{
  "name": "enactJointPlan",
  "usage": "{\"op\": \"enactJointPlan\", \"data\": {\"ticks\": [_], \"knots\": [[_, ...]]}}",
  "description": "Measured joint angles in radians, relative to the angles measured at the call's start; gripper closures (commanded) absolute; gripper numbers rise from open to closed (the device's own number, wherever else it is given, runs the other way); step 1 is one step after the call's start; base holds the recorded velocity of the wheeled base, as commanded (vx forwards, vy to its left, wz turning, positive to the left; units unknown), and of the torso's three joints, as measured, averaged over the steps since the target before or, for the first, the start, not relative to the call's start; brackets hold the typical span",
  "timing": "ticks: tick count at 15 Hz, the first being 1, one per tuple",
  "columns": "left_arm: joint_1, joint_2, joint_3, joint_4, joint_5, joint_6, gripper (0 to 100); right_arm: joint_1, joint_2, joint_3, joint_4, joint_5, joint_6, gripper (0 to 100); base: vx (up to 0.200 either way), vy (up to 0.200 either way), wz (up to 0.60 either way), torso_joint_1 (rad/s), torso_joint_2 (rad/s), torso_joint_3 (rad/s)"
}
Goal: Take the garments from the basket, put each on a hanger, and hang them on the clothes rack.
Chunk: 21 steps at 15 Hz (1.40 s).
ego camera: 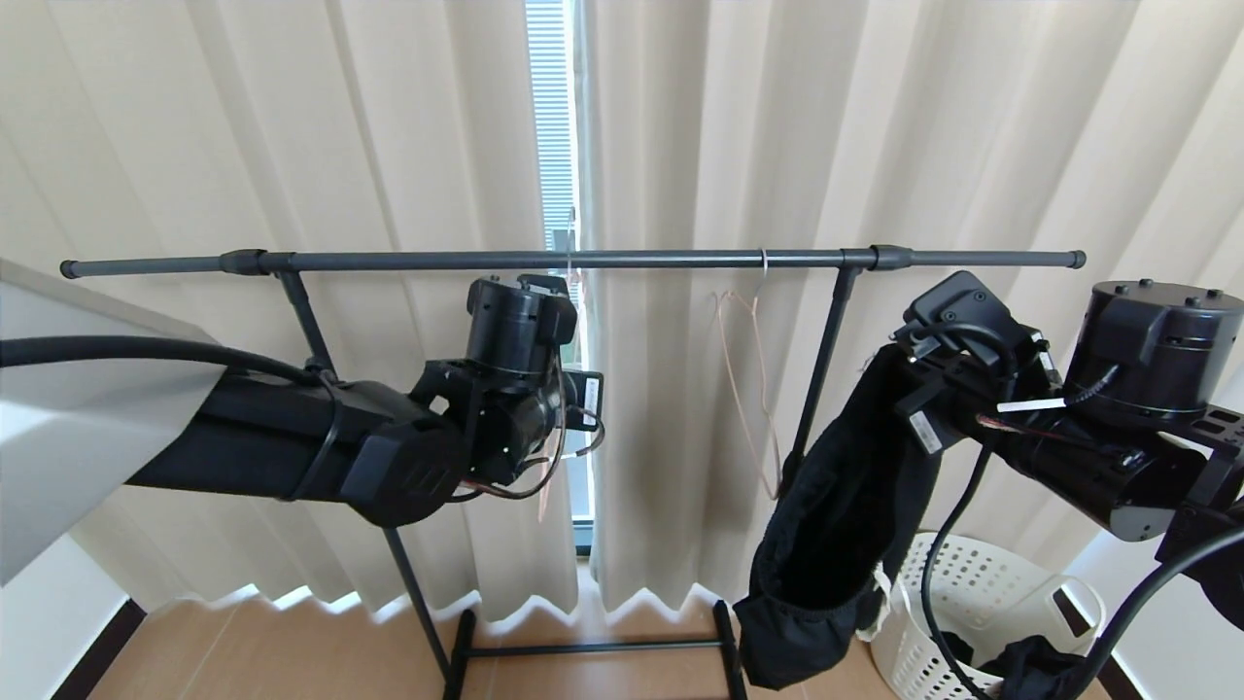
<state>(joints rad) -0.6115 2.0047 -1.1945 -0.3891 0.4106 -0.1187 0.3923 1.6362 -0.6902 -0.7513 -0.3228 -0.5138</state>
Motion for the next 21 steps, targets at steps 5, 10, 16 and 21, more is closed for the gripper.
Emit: {"op": "enactJointPlan", "data": {"ticks": [5, 10, 16, 21], "knots": [[-0.018, -0.115, 0.224, -0.099, 0.0, 0.04, 100, 0.0, -0.001, 0.0, 0.0, 0.0, 0.0, 100, 0.0, 0.0, 0.0, 0.0, 0.0, 0.0], [-0.053, -0.254, 0.442, -0.135, -0.005, 0.042, 100, 0.007, -0.021, 0.015, 0.0, -0.001, -0.001, 100, 0.0, 0.0, 0.0, 0.0, 0.0, 0.0], [-0.023, -0.415, 0.79, -0.442, -0.302, 0.068, 100, 0.035, -0.089, 0.066, 0.002, -0.006, -0.001, 100, 0.0, 0.0, 0.0, 0.0, 0.0, 0.0], [0.096, -0.417, 0.891, -0.595, -0.584, 0.15, 100, 0.066, -0.122, 0.119, -0.007, -0.017, -0.009, 100, 0.0, 0.0, 0.0, 0.0, 0.0, 0.0]]}}
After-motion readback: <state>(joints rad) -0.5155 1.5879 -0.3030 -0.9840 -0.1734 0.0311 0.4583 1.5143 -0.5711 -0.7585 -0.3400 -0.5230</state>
